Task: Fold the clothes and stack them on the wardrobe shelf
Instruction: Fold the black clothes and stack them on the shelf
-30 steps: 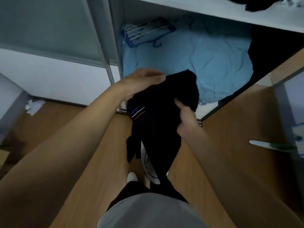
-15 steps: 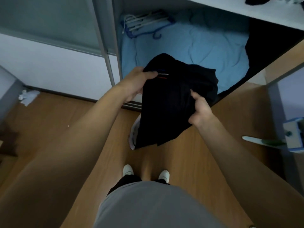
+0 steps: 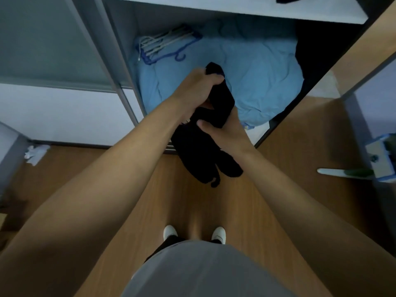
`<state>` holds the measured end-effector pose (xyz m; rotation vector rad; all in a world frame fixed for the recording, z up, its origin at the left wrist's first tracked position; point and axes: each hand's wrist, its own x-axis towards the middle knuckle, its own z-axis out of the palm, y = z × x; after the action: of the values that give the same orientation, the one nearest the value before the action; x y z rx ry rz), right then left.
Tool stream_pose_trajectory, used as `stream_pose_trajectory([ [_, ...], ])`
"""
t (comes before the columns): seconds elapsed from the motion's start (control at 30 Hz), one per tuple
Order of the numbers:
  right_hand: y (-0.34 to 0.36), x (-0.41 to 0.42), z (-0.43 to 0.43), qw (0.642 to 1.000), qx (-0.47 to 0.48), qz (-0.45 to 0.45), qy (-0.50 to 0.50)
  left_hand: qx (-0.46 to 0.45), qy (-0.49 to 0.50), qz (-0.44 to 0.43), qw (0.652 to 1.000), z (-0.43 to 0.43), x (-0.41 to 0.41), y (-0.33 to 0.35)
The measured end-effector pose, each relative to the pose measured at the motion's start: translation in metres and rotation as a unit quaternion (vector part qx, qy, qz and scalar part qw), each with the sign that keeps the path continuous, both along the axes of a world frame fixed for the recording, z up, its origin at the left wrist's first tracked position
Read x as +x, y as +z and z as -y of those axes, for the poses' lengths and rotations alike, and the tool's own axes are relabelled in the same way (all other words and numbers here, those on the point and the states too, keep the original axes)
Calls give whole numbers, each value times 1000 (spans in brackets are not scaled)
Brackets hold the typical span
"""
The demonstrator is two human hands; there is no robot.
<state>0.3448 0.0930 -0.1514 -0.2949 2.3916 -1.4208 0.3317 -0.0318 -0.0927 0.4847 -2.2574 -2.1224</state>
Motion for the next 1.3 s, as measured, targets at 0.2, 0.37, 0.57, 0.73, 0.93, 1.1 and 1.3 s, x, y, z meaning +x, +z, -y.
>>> stream_pose_trajectory([
  [0.2,2,-16,-23,993,25,-108,-33,22,13,-21,999,4,1,3],
  [0.37,1,6,-28,978,41,-181,-100,45,80,-14,996,-3,2,7],
  [0.57,-4,5,-12,968,218,-115,-50,61,77,-10,995,-16,7,17],
  [0.73,-4,-1,-22,990,56,-126,-36,33,81,-14,996,-3,8,6],
  [0.93,9,-9,-29,986,-137,-8,-97,1,4,85,996,19,22,-46],
  [1.1,15,-6,-23,972,-186,51,-137,-68,-115,190,973,24,59,-100],
  [1.3,9,-3,-17,936,-248,151,-199,-157,-242,313,905,1,80,-160],
])
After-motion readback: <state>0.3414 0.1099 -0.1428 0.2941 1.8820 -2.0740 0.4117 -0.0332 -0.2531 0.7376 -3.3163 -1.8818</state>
